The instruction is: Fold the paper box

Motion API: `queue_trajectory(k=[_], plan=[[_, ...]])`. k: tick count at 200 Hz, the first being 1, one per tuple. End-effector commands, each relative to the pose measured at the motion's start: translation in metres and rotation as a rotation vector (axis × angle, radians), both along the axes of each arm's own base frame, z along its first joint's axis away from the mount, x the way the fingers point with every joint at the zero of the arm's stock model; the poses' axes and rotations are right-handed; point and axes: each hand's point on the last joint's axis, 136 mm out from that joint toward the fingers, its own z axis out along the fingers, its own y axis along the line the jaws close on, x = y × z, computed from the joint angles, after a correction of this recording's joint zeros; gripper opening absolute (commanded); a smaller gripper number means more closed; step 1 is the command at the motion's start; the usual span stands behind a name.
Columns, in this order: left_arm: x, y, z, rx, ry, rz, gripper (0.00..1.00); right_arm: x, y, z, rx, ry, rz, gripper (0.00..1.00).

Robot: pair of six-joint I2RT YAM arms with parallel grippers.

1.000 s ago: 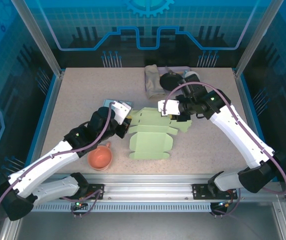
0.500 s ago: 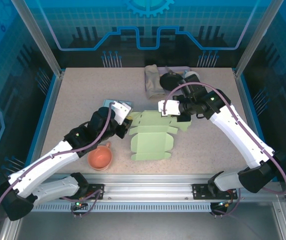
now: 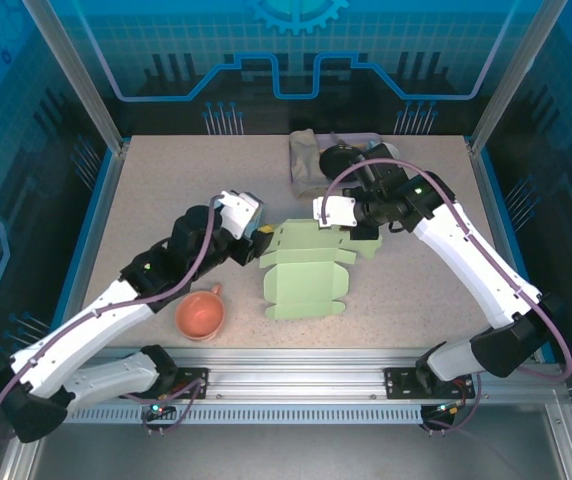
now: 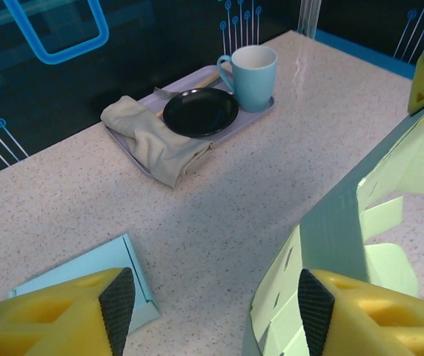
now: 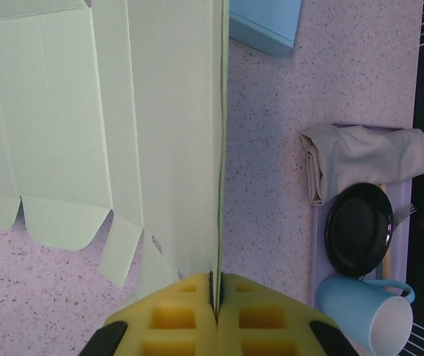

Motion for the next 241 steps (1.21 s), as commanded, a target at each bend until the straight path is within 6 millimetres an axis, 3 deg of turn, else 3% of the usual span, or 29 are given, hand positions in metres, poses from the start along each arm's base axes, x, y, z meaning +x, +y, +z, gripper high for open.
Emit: queue_trajectory(k=[1, 77, 115, 154, 199, 241], plan=[[0.008, -0.008, 0.012, 0.012, -0.035, -0.030, 0.64, -0.006, 0.007, 0.007, 0.032, 0.019, 0.006, 0.00], [0.003, -0.041, 0.015, -0.098, -0.007, -0.162, 0.69, -0.022, 0.020, 0.001, 0.082, 0.060, 0.078, 0.00], [0.012, -0.039, 0.009, -0.064, -0.004, -0.123, 0.68, -0.037, 0.027, -0.004, 0.115, 0.079, 0.154, 0.00], [0.030, -0.022, 0.007, -0.048, -0.036, 0.013, 0.67, -0.051, 0.032, -0.012, 0.132, 0.111, 0.205, 0.00], [0.032, -0.017, -0.001, -0.054, 0.009, 0.062, 0.67, -0.026, 0.024, -0.031, 0.105, 0.196, -0.011, 0.00], [-0.002, -0.012, 0.000, -0.252, 0.122, 0.037, 0.68, -0.010, -0.003, -0.065, 0.045, 0.312, -0.209, 0.00]])
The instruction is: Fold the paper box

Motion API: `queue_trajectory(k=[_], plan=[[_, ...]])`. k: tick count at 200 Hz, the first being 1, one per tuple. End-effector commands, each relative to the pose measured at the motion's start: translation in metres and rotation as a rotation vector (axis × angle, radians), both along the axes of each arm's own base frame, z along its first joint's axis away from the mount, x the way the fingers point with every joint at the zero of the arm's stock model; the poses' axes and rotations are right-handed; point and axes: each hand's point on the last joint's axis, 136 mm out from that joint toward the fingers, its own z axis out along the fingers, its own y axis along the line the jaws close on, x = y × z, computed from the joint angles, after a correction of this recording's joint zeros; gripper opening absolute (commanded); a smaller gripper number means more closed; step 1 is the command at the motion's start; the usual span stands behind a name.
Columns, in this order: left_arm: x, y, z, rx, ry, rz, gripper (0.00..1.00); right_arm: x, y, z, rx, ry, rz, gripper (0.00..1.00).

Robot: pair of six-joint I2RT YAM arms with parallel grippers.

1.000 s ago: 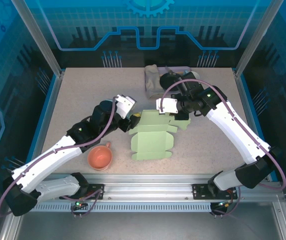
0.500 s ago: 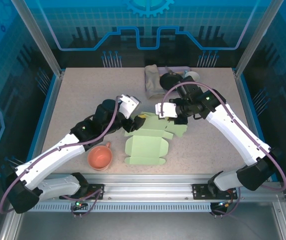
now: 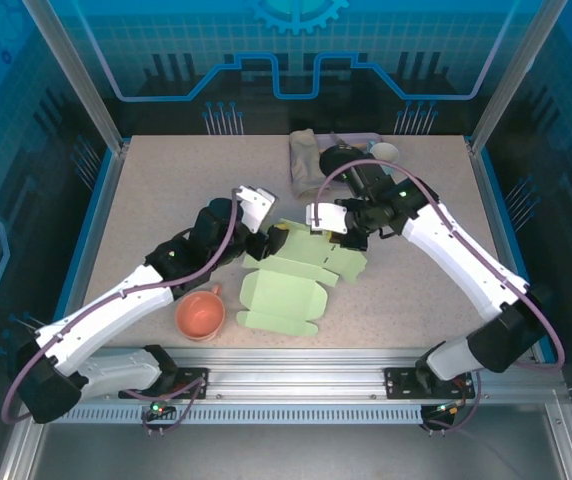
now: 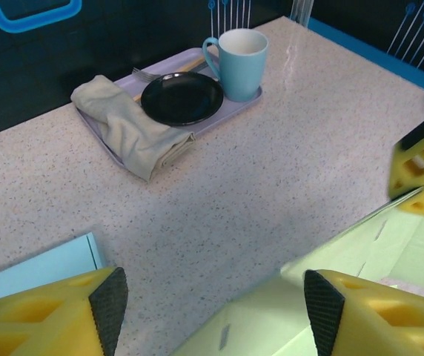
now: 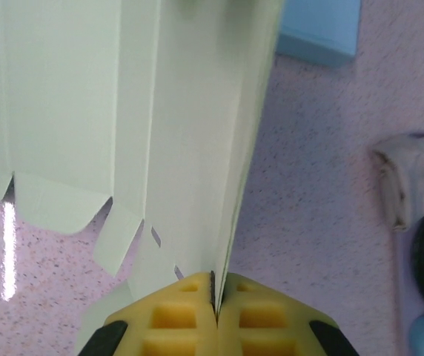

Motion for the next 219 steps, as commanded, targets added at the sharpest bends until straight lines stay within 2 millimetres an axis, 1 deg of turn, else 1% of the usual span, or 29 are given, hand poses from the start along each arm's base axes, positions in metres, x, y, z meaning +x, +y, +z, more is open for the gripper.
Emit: queue_trajectory(k=[1, 13, 24, 51, 66, 86, 103, 117, 137, 149, 184, 198, 219], plan=[[-0.018, 0.009, 0.016, -0.174, 0.046, 0.023, 0.68, -0.002, -0.018, -0.018, -0.038, 0.106, -0.120, 0.00], [-0.032, 0.005, 0.012, -0.228, 0.110, -0.015, 0.69, 0.001, -0.022, -0.022, -0.046, 0.121, -0.151, 0.00], [-0.041, -0.001, 0.004, -0.263, 0.189, -0.039, 0.69, 0.004, -0.025, -0.027, -0.060, 0.142, -0.176, 0.00], [-0.048, -0.017, -0.030, -0.285, 0.390, -0.049, 0.67, 0.013, -0.034, -0.041, -0.120, 0.198, -0.241, 0.00], [-0.044, -0.024, -0.048, -0.296, 0.461, -0.029, 0.66, 0.018, -0.039, -0.051, -0.147, 0.225, -0.274, 0.00], [-0.037, -0.030, -0.068, -0.287, 0.514, 0.001, 0.66, 0.023, -0.044, -0.058, -0.154, 0.238, -0.299, 0.00], [-0.029, -0.028, -0.086, -0.256, 0.546, 0.057, 0.67, 0.024, -0.046, -0.061, -0.153, 0.226, -0.295, 0.00], [-0.023, -0.027, -0.105, -0.233, 0.590, 0.091, 0.68, 0.025, -0.047, -0.061, -0.147, 0.212, -0.293, 0.00], [-0.018, -0.027, -0.131, -0.225, 0.651, 0.122, 0.69, 0.027, -0.050, -0.061, -0.140, 0.197, -0.294, 0.00], [-0.016, -0.025, -0.144, -0.223, 0.672, 0.136, 0.69, 0.027, -0.052, -0.062, -0.135, 0.191, -0.298, 0.00], [-0.004, -0.015, -0.170, -0.226, 0.692, 0.182, 0.75, 0.029, -0.052, -0.061, -0.108, 0.180, -0.298, 0.00], [0.000, -0.015, -0.175, -0.243, 0.697, 0.183, 0.77, 0.029, -0.051, -0.060, -0.100, 0.177, -0.294, 0.00], [0.006, -0.020, -0.180, -0.265, 0.699, 0.172, 0.81, 0.028, -0.050, -0.061, -0.094, 0.178, -0.292, 0.00]])
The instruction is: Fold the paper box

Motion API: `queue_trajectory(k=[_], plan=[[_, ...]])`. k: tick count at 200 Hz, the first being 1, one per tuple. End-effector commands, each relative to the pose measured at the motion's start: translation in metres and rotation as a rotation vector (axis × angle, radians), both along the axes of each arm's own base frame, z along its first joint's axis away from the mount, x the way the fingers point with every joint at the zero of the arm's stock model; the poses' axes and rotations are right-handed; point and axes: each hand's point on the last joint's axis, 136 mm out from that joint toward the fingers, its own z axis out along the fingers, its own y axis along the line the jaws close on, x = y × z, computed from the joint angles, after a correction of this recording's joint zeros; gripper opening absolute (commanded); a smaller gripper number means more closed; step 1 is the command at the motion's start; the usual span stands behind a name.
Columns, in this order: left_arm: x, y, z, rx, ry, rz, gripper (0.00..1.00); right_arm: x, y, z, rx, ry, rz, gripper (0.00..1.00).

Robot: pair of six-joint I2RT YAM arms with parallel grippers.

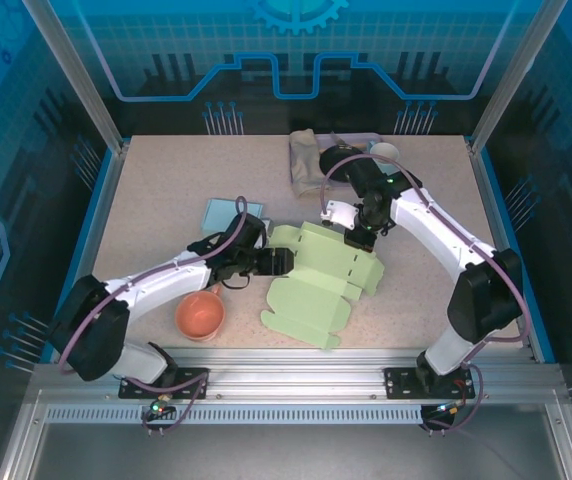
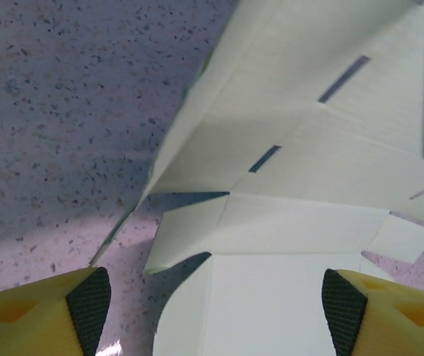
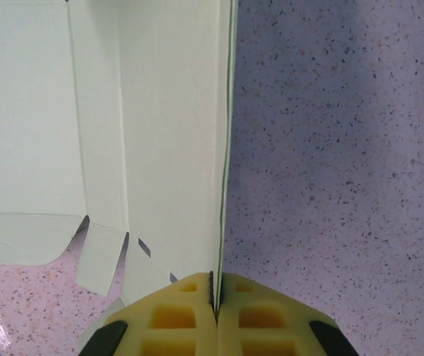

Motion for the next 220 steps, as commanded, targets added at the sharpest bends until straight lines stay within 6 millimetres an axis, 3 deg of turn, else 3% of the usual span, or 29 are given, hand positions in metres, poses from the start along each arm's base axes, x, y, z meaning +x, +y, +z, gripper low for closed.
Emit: queue_trajectory(k=[1, 52, 84, 141, 155, 182, 202, 220], plan=[[0.008, -0.010, -0.001, -0.070, -0.011, -0.004, 0.81, 0.001, 0.000, 0.008, 0.036, -0.026, 0.001, 0.00], [0.015, -0.019, -0.021, -0.095, 0.039, 0.019, 0.83, 0.000, 0.004, 0.009, 0.059, -0.029, -0.003, 0.00], [0.019, -0.023, -0.021, -0.130, 0.040, 0.040, 0.85, 0.001, 0.005, 0.009, 0.072, -0.028, -0.012, 0.00], [0.037, -0.009, -0.030, -0.035, -0.071, 0.064, 0.87, -0.004, 0.011, 0.002, 0.109, 0.000, -0.003, 0.00], [0.039, -0.003, -0.021, -0.021, -0.102, 0.069, 0.87, -0.001, 0.007, 0.000, 0.112, 0.005, -0.030, 0.00], [0.031, -0.003, 0.025, -0.077, -0.264, -0.014, 0.86, 0.007, -0.001, -0.001, 0.106, 0.006, -0.085, 0.00], [0.012, -0.006, 0.051, -0.123, -0.361, -0.123, 0.85, 0.011, -0.002, 0.000, 0.107, -0.001, -0.099, 0.00], [-0.007, -0.010, 0.061, -0.154, -0.370, -0.213, 0.84, 0.013, -0.001, 0.000, 0.106, 0.001, -0.101, 0.00]])
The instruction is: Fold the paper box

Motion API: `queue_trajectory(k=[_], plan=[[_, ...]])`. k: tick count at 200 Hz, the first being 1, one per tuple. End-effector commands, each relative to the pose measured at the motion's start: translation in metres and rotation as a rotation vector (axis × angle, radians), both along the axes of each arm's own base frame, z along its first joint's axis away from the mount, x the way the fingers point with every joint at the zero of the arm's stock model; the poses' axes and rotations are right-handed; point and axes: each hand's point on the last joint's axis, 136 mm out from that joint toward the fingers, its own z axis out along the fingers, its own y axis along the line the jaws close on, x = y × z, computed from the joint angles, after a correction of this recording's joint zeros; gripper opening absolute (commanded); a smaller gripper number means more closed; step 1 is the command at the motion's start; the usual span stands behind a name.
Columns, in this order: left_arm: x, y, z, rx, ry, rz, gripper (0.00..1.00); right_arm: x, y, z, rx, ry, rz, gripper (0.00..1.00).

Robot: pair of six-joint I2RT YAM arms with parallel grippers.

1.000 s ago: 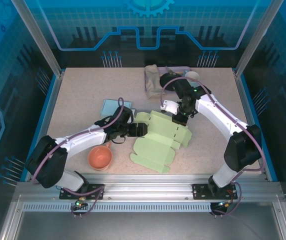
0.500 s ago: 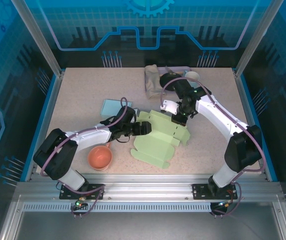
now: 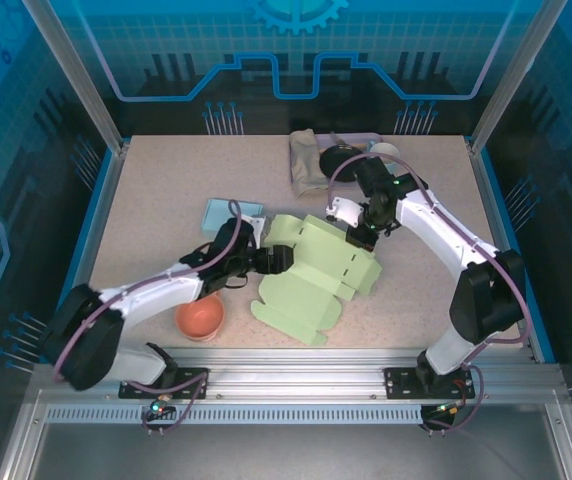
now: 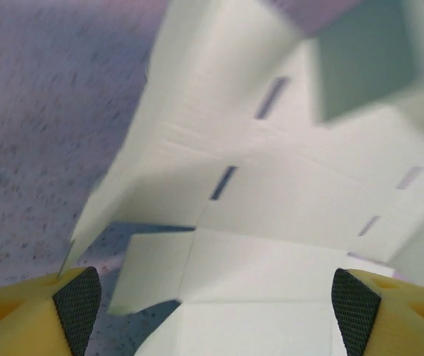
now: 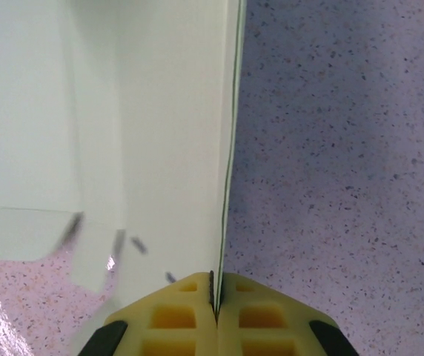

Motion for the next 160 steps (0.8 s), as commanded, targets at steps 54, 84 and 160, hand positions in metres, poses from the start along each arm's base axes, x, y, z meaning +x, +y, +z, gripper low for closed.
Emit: queue_trajectory(k=[54, 84, 160], plan=[[-0.045, -0.018, 0.005, 0.165, 0.004, -0.326, 0.79, 0.004, 0.001, 0.005, 0.023, 0.005, -0.025, 0.00], [-0.033, -0.006, -0.024, 0.353, 0.112, -0.291, 0.75, 0.002, 0.000, 0.008, 0.022, -0.005, -0.025, 0.00], [-0.009, -0.013, -0.037, 0.420, 0.141, -0.239, 0.77, 0.000, 0.001, 0.010, 0.028, -0.013, -0.016, 0.00]])
